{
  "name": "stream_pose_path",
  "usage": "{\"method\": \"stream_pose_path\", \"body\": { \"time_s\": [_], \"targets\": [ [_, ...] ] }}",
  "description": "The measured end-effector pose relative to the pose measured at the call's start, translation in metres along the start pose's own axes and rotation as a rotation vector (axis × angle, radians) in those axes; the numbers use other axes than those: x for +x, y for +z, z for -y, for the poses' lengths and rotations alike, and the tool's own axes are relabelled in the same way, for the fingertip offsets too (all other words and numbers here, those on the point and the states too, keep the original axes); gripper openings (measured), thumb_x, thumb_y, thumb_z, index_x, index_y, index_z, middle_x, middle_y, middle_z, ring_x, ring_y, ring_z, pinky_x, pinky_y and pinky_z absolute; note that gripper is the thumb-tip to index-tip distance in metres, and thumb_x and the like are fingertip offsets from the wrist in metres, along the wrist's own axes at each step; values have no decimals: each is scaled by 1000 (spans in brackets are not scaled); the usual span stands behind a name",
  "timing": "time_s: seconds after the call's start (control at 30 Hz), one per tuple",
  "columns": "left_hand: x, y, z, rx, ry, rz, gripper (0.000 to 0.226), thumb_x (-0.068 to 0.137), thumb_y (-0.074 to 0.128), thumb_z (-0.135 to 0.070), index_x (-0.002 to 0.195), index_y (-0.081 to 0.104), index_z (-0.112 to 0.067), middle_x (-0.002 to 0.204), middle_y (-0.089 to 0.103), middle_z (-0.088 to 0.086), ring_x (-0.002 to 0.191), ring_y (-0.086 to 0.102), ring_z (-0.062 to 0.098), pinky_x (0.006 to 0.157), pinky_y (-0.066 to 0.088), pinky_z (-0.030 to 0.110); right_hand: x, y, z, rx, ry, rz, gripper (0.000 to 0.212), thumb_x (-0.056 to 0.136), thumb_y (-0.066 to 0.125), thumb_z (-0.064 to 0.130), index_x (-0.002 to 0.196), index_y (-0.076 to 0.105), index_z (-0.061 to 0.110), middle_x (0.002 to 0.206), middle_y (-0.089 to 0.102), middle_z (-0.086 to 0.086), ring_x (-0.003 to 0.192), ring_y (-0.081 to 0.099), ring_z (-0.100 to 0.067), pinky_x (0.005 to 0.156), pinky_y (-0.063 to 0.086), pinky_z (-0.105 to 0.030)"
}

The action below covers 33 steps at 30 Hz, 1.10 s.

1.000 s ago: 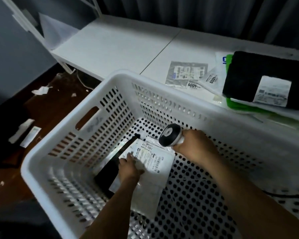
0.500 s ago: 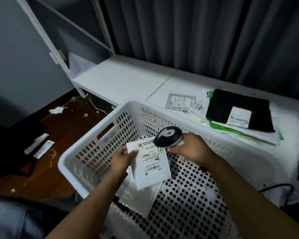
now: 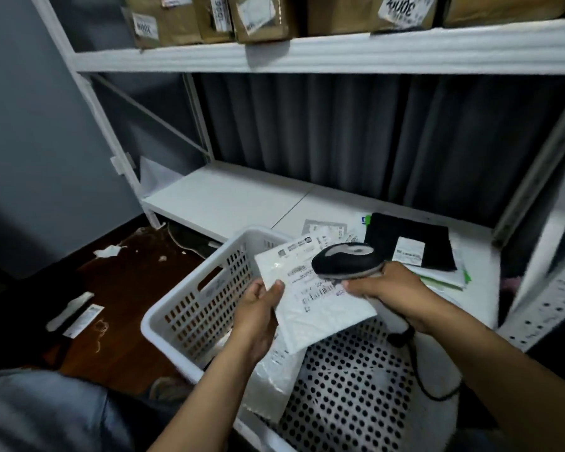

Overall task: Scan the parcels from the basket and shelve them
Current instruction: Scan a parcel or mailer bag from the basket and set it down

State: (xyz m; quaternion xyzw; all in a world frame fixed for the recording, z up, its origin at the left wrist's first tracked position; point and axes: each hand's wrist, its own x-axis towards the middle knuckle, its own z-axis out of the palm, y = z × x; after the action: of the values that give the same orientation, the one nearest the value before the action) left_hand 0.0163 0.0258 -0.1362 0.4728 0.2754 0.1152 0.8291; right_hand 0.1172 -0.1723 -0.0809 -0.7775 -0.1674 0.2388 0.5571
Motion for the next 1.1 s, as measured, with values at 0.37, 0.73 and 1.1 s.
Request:
{"method": "stream_pose_path", "body": {
  "time_s": [0.37,0.73,1.1],
  "targets": [
    [-17,-16,13,370,168,-133,18,94,56,1,98,62,-16,98,70,4,91,69,23,61,57,26,8,4,-7,-7,43,-44,23,79,79,16,101,73,11,79,72,-2,69,65,-17,72,56,-34],
    [-18,-41,-1,329,329,-342,24,97,48,3,114,53,-14,100,65,0,81,68,23,54,56,19,-3,6,11,1,48,102,11,86,70,12,95,68,5,59,58,-6,45,52,-16,50,46,-28],
    [-17,-52,0,385,342,-339,28,96,50,2,117,55,-16,92,67,-4,77,68,22,59,59,25,-9,2,21,-78,-33,54,17,85,71,15,92,70,0,56,57,-6,45,52,-18,51,47,-30]
  ]
}}
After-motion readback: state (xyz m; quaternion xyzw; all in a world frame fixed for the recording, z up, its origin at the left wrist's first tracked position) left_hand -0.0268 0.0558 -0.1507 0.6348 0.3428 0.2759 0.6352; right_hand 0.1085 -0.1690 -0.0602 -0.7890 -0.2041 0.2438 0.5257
